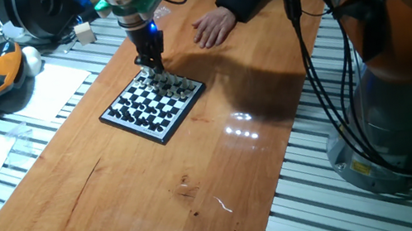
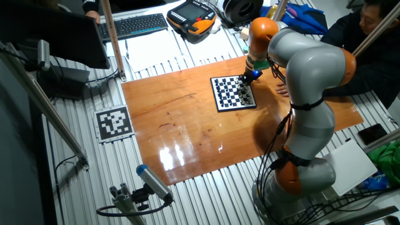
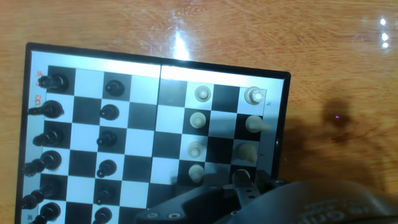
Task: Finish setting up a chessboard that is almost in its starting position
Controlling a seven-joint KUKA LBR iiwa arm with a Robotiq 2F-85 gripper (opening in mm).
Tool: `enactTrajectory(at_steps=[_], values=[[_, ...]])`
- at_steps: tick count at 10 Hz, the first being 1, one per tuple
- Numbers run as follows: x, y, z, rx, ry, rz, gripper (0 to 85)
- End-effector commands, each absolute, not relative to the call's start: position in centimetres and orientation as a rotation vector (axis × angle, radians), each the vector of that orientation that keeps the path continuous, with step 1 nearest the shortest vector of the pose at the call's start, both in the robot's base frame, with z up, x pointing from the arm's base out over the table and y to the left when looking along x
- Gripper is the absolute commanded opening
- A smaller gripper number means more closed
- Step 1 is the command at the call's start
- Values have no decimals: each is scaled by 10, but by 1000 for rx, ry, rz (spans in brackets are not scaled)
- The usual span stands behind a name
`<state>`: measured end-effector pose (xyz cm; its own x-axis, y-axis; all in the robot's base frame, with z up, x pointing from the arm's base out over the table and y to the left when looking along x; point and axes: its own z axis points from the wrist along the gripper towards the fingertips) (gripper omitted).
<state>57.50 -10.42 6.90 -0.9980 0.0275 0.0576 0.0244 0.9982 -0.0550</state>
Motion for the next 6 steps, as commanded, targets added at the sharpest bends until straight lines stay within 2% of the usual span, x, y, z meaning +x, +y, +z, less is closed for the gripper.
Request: enactTrajectory(at_steps=[1, 6], values=[[575, -104, 69, -40, -3082, 84, 170], [575, -104, 68, -47, -3082, 84, 170]])
